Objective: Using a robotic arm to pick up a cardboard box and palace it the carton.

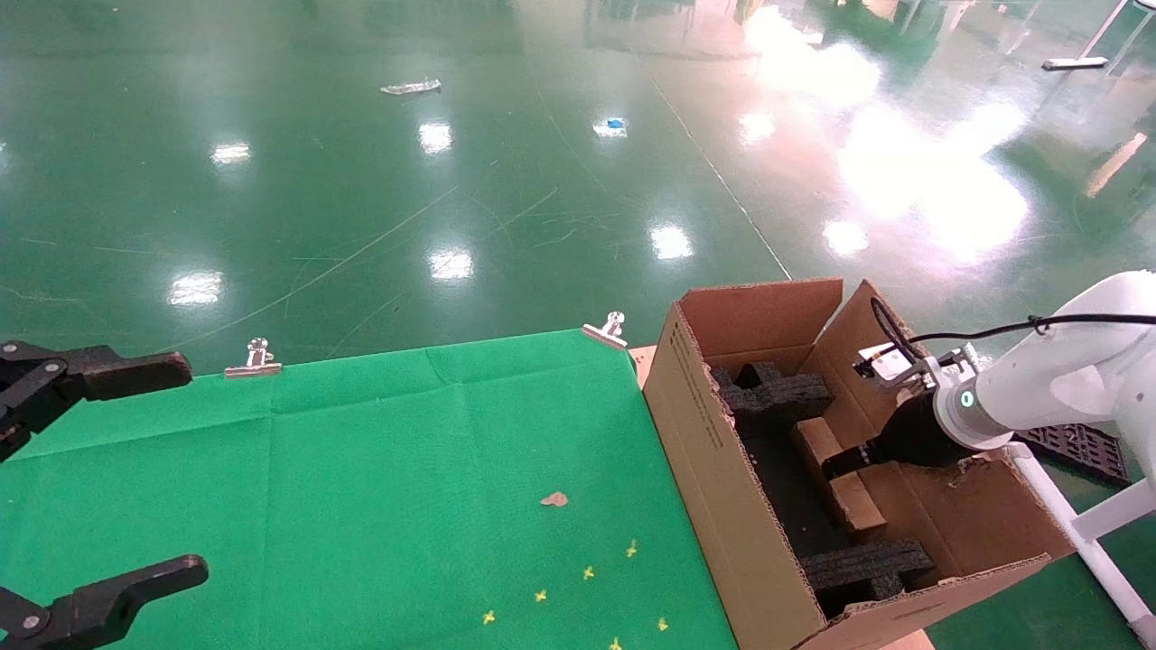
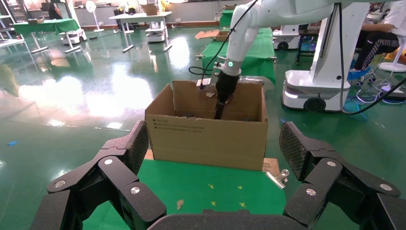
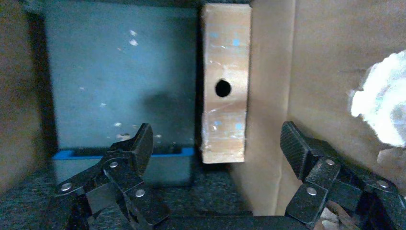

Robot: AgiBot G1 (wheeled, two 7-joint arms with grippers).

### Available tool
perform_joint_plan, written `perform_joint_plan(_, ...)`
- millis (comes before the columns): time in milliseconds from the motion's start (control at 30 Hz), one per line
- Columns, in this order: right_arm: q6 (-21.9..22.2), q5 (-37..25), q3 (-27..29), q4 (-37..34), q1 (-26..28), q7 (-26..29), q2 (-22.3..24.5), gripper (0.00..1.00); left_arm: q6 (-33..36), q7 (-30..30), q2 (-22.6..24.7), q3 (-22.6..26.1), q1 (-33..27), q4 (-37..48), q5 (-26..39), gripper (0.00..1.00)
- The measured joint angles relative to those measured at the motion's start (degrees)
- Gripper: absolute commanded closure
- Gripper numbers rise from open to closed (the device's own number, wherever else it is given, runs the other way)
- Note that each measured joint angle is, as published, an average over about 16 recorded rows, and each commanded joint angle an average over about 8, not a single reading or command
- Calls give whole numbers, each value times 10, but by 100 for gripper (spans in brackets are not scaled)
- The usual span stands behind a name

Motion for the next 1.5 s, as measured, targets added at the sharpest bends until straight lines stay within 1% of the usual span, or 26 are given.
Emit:
perform_joint_plan(167,-19,12,10,10,53,-18,13,0,0,0,0,0,0,0,0,0)
perform_joint_plan(500,-59,44,37,55,192,-69,53,0,0,0,0,0,0,0,0,0)
perform_joint_plan(633,-68,58,49,80,230,-89,69,0,0,0,0,1,0,0,0,0)
perform_joint_plan(767,-72,71,61,101,250,-103,82,0,0,0,0,1,0,0,-1,0)
perform_joint_plan(933,-76,86,78,126,251,-118,94,0,0,0,0,1,0,0,-1,0)
perform_joint_plan(1100,-83,102,106,156,230,-129,100,0,0,1,0,1,0,0,-1,0)
perform_joint_plan(1267,-96,121,146,194,190,-144,104,0,0,1,0,1,0,1,-1,0)
perform_joint_plan(1500,-119,152,215,261,118,-169,110,0,0,1,0,1,0,1,-1,0)
